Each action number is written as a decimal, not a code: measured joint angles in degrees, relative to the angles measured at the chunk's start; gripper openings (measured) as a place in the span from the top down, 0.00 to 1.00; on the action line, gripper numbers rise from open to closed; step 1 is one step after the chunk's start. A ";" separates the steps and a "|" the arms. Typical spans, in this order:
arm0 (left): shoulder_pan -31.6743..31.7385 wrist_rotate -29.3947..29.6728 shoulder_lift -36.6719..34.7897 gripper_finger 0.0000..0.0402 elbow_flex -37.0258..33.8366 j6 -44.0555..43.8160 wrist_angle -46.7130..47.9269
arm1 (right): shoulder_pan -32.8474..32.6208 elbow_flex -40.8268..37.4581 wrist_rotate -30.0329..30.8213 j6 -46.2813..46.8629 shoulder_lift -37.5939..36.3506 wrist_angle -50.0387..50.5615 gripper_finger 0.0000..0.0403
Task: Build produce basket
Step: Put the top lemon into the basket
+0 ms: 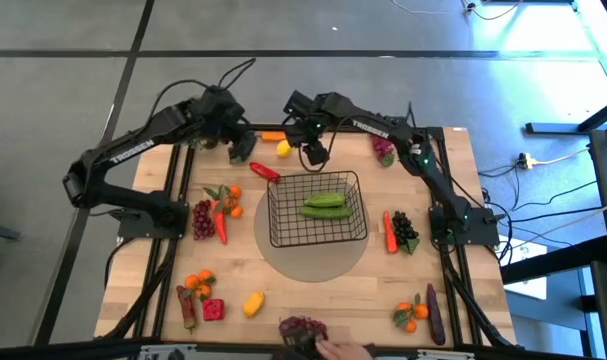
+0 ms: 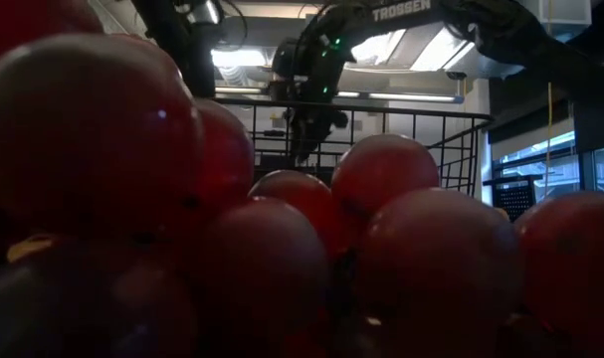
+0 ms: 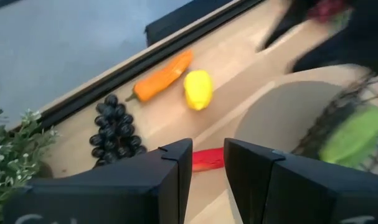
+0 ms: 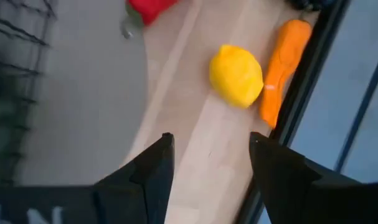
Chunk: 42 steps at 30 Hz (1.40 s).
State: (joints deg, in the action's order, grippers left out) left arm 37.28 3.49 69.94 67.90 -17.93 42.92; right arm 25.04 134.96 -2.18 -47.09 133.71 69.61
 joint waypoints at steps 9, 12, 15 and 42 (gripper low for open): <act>1.51 -5.72 9.55 0.80 0.00 0.03 -5.38 | 3.35 0.01 -4.80 12.82 -7.78 8.36 0.52; 1.07 -8.43 13.13 0.80 0.00 -0.07 -10.03 | 5.21 0.04 -8.27 14.97 -10.03 9.95 0.52; 0.54 -9.17 16.43 0.80 0.00 -0.29 -14.23 | 7.09 0.04 -12.46 15.37 -12.16 11.06 0.52; 0.04 -8.85 25.28 0.80 0.00 -4.44 -18.18 | 12.79 0.07 -13.98 15.17 -14.43 7.66 0.52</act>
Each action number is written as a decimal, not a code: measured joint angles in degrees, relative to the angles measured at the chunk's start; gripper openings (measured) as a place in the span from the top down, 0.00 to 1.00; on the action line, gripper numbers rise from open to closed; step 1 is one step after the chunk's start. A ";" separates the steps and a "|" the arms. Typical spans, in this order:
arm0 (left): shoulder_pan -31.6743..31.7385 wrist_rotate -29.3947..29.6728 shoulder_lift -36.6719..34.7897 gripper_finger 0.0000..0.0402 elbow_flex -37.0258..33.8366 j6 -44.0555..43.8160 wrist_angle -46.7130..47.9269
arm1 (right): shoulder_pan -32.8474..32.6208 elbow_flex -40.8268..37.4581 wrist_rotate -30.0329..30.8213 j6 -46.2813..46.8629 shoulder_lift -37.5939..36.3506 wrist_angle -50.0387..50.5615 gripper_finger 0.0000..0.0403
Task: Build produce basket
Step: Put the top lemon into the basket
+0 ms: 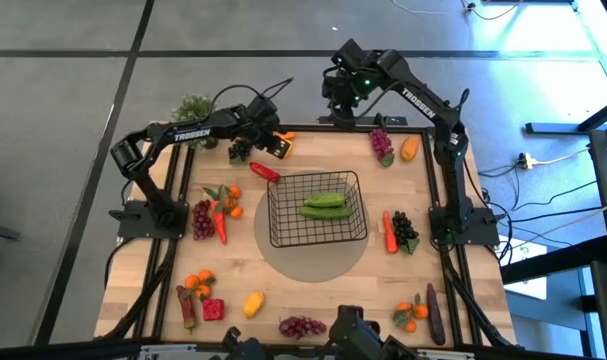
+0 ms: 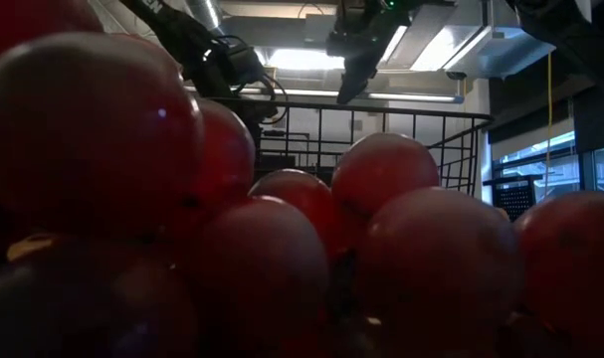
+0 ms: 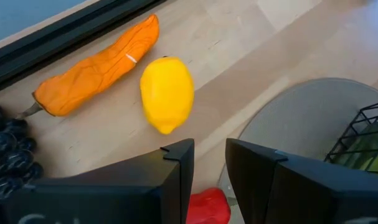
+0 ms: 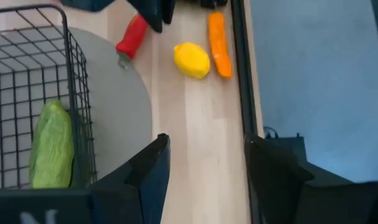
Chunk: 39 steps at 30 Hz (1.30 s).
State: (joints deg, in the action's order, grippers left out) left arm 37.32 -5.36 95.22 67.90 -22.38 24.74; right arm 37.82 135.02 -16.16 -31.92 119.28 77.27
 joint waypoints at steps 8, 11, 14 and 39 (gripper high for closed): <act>-0.26 0.50 0.00 0.80 0.00 0.04 0.10 | 0.00 0.00 0.00 -0.02 0.02 -4.00 0.52; -0.07 0.58 0.00 0.80 0.00 -0.01 0.06 | -0.17 -0.02 0.00 -0.02 0.04 -5.02 0.52; -0.42 0.60 0.00 0.79 0.00 0.01 -0.29 | -0.17 -0.02 0.00 -0.02 0.07 -6.31 0.52; 1.29 3.69 10.61 0.19 0.04 2.09 -8.79 | -0.17 -0.02 0.04 -0.02 0.09 -7.38 0.52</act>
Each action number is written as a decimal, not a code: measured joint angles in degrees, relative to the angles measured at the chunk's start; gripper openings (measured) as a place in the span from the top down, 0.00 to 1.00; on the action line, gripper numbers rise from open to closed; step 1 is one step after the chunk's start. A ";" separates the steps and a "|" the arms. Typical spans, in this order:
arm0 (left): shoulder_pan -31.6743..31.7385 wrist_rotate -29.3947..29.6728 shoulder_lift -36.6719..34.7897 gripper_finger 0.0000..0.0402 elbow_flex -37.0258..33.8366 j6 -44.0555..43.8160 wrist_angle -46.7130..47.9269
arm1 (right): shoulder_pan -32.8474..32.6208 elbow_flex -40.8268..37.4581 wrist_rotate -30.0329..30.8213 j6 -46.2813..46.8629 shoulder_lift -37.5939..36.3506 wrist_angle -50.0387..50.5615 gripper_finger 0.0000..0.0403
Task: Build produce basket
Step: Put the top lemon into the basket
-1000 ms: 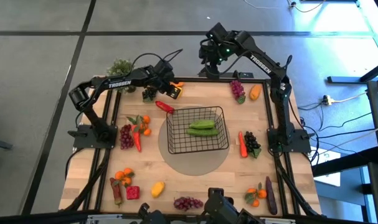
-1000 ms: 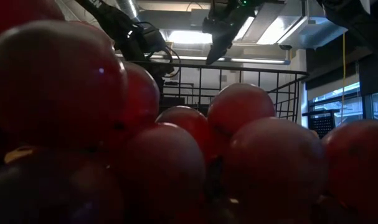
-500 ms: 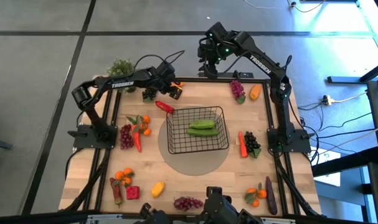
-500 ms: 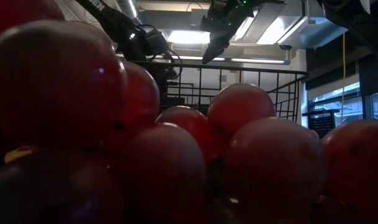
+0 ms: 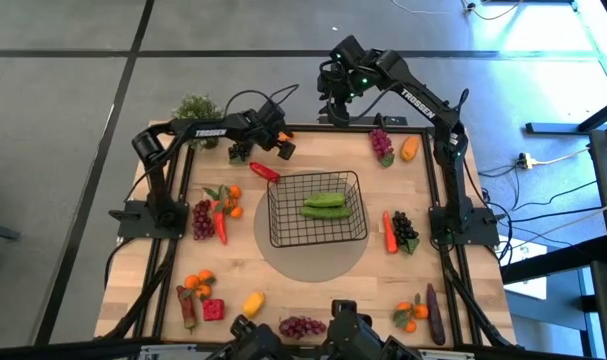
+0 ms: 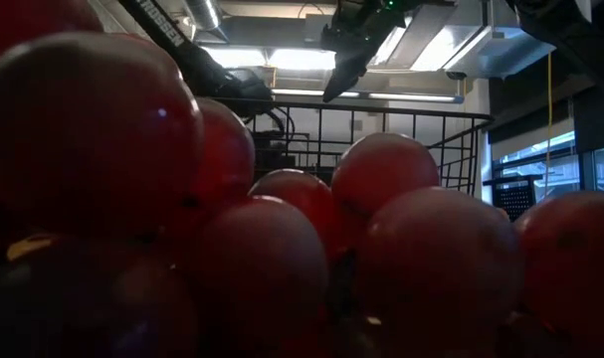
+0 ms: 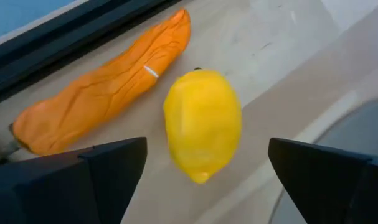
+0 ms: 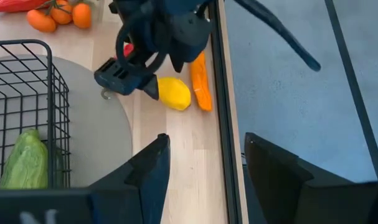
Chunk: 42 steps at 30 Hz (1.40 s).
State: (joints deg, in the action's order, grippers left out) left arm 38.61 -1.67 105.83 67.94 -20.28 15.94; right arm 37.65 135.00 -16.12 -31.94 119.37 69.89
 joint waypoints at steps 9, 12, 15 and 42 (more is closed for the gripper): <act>0.00 0.20 3.44 0.19 0.00 1.36 -2.05 | 0.00 0.00 0.02 0.00 0.00 -0.01 0.52; -0.06 0.52 4.32 0.19 0.00 1.40 -2.59 | 0.00 0.00 0.02 0.00 0.00 -0.02 0.52; -0.37 0.66 4.54 0.19 0.00 1.41 -2.65 | 0.00 -0.01 0.01 0.00 0.00 -0.05 0.52; -2.26 0.94 4.41 0.65 0.00 -0.32 -5.09 | -0.02 -0.02 0.00 0.01 0.00 -0.35 0.52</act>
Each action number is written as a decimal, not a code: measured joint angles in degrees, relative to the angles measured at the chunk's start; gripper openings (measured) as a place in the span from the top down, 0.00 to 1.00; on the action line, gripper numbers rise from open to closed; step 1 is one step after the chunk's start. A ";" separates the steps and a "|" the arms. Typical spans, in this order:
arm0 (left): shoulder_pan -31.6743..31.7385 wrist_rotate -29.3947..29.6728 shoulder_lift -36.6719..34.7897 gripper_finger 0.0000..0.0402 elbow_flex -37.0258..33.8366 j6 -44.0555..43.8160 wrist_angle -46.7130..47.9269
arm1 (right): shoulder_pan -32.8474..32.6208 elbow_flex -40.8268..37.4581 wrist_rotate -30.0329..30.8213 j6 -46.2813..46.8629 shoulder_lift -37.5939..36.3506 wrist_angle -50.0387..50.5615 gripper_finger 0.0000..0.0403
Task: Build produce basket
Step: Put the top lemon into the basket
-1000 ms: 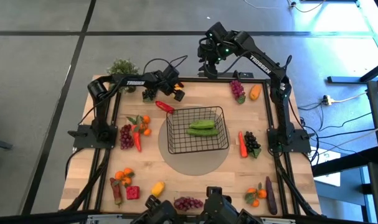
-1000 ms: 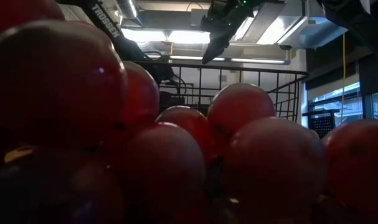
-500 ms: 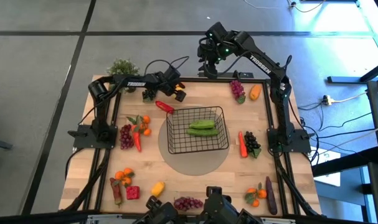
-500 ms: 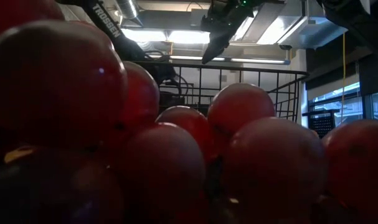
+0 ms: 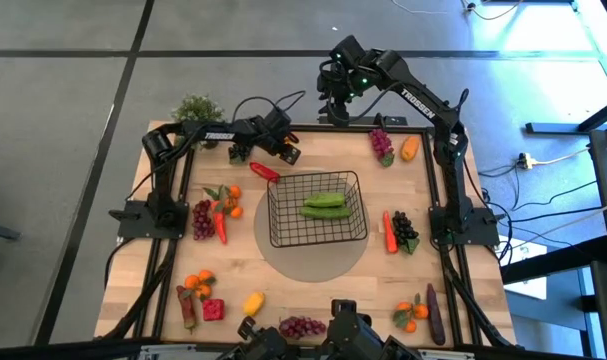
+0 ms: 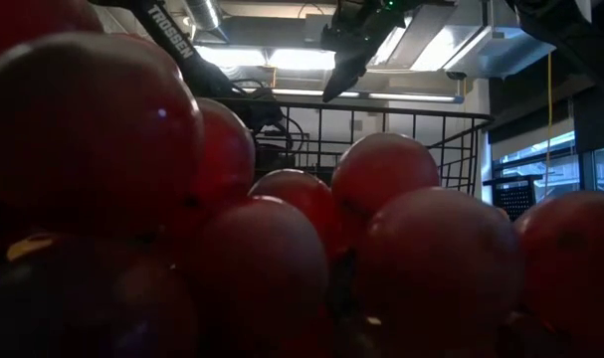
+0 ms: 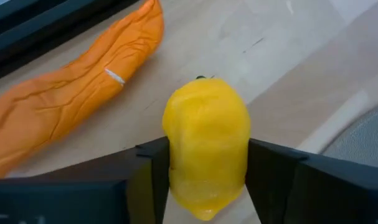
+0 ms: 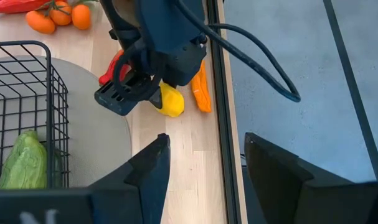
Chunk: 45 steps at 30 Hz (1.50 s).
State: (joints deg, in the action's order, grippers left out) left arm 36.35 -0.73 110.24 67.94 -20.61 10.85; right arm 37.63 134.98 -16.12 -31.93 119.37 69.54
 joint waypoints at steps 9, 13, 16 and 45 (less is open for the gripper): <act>0.01 0.13 -2.26 0.68 -0.07 0.20 1.37 | 0.01 0.00 0.00 -0.01 0.00 -0.02 0.52; 0.12 0.22 -5.91 0.68 -0.07 1.55 3.95 | 0.00 0.00 0.00 0.01 0.00 -0.02 0.52; 0.12 0.44 -9.39 0.68 -0.07 3.06 7.06 | 0.00 0.00 0.00 0.00 0.02 -0.03 0.52; -10.11 -16.36 -30.72 0.69 -0.04 10.74 21.83 | 0.06 0.00 -27.75 -17.01 -0.02 9.86 0.52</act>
State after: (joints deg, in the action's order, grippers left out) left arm 26.24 -17.10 79.52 67.90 -9.87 32.69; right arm 37.68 134.98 -43.87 -48.95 119.35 79.40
